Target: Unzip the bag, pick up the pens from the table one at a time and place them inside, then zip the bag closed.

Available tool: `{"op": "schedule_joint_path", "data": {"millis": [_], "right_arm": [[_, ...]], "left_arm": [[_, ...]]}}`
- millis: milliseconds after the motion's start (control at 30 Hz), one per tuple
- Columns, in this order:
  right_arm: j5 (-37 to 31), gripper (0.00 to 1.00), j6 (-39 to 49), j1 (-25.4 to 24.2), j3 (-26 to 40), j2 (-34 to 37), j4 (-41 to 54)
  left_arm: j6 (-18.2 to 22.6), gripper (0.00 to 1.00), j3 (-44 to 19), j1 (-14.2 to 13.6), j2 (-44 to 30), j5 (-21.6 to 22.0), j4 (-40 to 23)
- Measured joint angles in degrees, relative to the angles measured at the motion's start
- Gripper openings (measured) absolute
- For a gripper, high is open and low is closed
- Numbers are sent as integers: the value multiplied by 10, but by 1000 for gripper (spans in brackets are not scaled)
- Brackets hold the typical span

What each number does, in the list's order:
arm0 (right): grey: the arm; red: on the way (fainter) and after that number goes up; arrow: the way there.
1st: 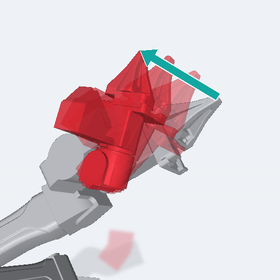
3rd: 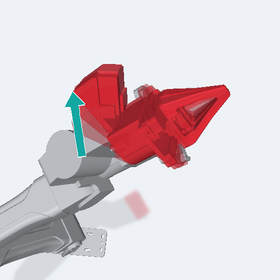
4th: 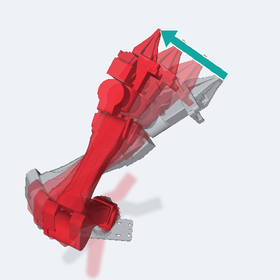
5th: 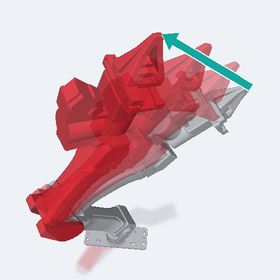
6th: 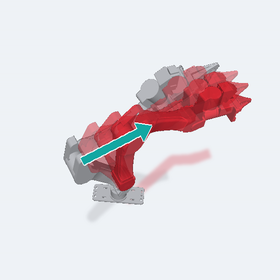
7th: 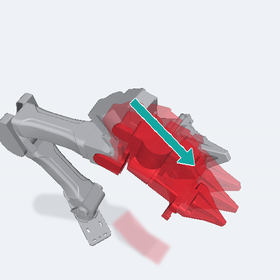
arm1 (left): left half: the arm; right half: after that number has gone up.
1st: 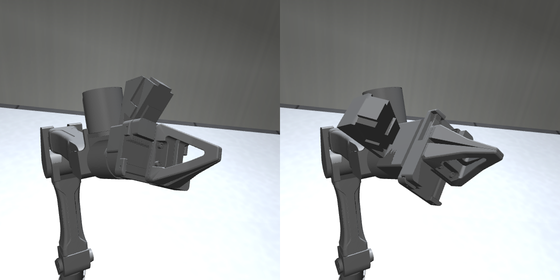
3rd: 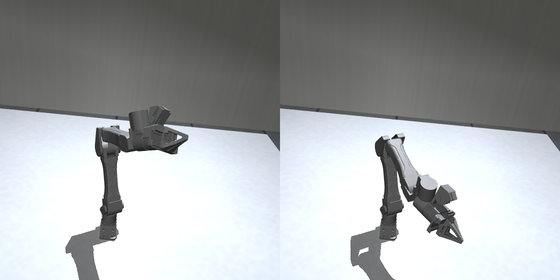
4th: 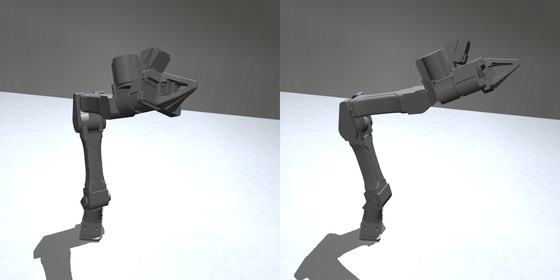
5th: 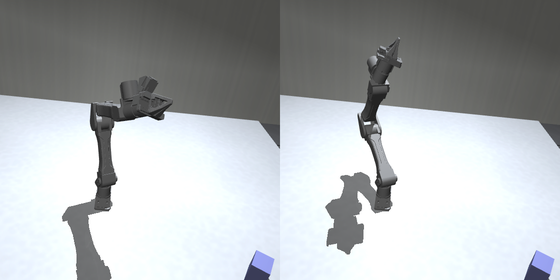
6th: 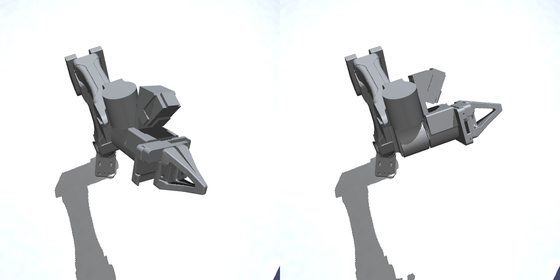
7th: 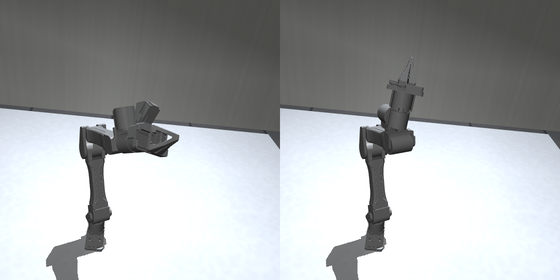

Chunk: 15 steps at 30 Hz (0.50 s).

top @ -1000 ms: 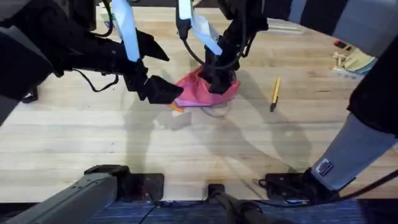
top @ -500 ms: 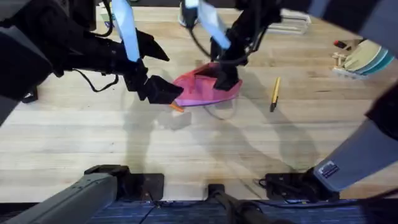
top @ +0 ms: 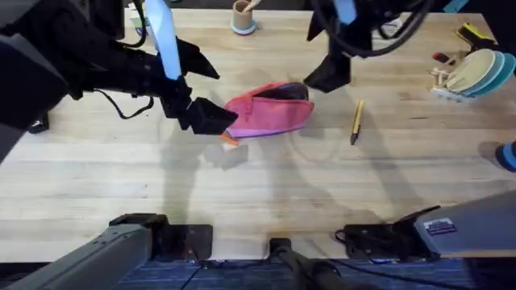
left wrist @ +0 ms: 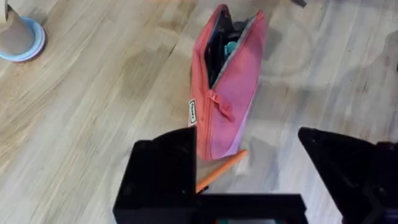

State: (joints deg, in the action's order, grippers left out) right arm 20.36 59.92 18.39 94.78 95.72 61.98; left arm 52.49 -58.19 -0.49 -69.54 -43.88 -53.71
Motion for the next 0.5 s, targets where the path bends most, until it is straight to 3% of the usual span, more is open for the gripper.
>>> {"op": "schedule_joint_path", "data": {"millis": [500], "right_arm": [[0, 997, -124, -110, 0, -47, -4]], "left_arm": [[0, 994, 0, 0, 0, 0, 2]]}}
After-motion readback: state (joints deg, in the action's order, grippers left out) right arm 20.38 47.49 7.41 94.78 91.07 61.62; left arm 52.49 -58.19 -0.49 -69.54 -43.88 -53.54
